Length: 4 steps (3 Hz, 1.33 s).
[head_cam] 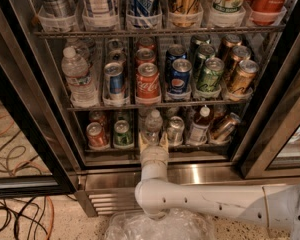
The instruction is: Pick water bottle from bottom shelf of fridge
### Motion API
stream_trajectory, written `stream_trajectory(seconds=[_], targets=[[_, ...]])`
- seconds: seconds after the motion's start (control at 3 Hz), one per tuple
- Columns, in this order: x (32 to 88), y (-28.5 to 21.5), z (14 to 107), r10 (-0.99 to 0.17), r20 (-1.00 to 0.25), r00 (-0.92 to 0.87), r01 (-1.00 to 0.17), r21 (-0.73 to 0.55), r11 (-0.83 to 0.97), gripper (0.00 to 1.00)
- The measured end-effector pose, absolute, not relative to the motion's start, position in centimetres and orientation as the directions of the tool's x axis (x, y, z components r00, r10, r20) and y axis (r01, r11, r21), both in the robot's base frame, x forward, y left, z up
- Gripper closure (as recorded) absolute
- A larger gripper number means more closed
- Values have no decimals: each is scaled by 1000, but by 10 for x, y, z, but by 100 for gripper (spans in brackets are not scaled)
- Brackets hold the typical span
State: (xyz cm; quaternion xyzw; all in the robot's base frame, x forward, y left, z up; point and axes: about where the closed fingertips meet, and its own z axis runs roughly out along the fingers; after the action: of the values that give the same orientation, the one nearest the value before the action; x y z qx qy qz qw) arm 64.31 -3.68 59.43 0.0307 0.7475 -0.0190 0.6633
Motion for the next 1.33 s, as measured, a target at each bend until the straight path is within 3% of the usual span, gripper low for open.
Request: stream_trajectory(seconds=[1.0, 1.33], targets=[[644, -29, 610, 128, -991, -46, 28, 127, 992, 37], [644, -29, 610, 128, -991, -45, 28, 127, 992, 56]])
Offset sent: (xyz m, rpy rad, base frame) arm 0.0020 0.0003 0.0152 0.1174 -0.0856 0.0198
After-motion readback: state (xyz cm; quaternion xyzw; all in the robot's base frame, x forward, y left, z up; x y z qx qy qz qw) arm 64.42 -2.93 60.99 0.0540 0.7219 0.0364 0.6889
